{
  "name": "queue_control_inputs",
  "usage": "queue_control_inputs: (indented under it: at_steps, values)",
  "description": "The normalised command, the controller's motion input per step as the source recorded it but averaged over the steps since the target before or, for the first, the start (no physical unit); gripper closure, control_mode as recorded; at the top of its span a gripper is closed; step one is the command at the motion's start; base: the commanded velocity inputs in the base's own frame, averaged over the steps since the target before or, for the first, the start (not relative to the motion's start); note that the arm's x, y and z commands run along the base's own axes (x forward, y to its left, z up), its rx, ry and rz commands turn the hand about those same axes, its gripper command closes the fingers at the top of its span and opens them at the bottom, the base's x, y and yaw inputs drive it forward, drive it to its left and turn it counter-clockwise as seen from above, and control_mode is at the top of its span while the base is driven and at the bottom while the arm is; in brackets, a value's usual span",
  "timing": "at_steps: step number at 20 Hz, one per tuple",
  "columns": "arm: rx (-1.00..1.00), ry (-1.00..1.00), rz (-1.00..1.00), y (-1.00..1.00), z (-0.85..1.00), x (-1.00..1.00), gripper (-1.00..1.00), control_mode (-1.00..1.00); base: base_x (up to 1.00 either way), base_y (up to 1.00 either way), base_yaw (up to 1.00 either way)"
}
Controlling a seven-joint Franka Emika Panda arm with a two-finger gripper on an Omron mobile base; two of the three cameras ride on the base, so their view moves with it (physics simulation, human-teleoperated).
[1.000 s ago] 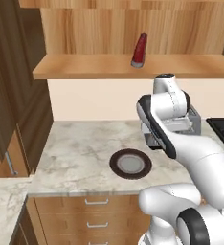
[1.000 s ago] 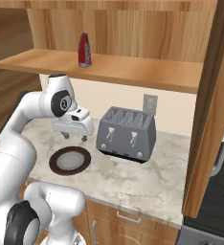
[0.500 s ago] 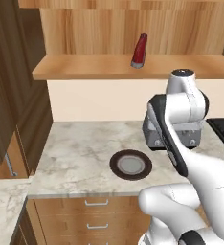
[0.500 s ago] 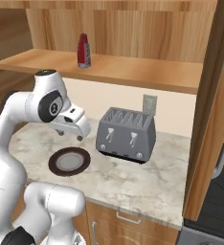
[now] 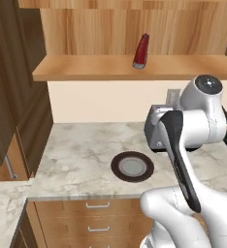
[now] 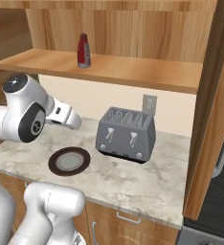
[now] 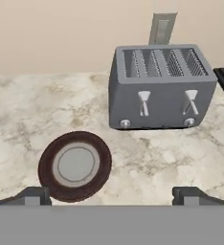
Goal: Move the hot dog bun to the plate on the dining table and place the condiment next to that plate. Then navigate to the fridge and take the sausage and place it on the plate as well.
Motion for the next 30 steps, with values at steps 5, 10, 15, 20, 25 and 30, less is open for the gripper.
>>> queue_control_inputs:
  at_steps: [5, 10, 15, 20, 25, 30]
  values:
    - [-0.05, -0.14, 0.09, 0.10, 0.81, 0.52, -1.00, -1.00, 0.00, 0.00, 0.00]
    - [-0.09, -0.19, 0.06, 0.14, 0.81, 0.43, -1.00, -1.00, 0.00, 0.00, 0.00]
    - [-0.04, -0.11, 0.01, 0.23, 0.41, 0.70, -1.00, -1.00, 0.00, 0.00, 0.00]
    - [0.00, -0.03, 0.00, 0.04, 0.29, 0.87, -1.00, -1.00, 0.00, 0.00, 0.00]
    - [0.00, -0.14, 0.00, 0.00, 0.29, 0.83, -1.00, -1.00, 0.00, 0.00, 0.00]
    - [0.00, -0.13, 0.00, 0.00, 0.29, 0.69, -1.00, -1.00, 0.00, 0.00, 0.00]
